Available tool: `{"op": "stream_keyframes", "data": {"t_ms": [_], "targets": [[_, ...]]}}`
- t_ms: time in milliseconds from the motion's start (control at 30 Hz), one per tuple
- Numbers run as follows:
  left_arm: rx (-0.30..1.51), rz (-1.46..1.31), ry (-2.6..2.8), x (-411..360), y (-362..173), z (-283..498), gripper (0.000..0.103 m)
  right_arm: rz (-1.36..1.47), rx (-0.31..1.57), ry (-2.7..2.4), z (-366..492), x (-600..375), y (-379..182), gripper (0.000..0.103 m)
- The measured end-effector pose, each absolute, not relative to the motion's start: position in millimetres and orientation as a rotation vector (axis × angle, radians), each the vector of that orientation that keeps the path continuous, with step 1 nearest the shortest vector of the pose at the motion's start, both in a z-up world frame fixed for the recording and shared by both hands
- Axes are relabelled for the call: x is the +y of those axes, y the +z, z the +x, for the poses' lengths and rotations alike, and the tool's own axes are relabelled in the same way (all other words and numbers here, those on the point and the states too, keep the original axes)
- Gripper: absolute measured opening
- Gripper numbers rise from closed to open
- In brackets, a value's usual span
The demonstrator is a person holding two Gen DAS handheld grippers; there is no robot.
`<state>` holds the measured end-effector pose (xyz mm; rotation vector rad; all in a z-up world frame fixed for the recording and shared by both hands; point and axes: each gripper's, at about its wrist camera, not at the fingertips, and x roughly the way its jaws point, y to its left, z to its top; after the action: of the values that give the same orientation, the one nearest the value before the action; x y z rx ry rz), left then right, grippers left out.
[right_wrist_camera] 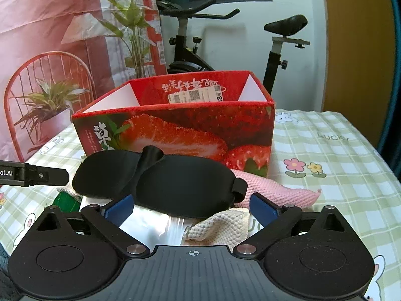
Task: Organize soft objects
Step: 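Close both grippers on the black eye mask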
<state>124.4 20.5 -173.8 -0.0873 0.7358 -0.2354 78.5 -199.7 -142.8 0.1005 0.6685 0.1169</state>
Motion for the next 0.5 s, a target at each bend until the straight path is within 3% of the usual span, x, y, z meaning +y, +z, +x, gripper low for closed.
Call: {"op": "stream_keyframes", "data": {"t_ms": [133,500], "targets": [[0.749,-0.123,-0.245,22.5,-174.6,138.6,0.08,0.134,0.683,0.116,85.2,-206.6,-147.4,0.092],[0.829,-0.151,-0.257,14.2,-193.9,177.8,0.08,0.253,0.704,0.097,114.5,-227.0,-166.5,0.091]]}}
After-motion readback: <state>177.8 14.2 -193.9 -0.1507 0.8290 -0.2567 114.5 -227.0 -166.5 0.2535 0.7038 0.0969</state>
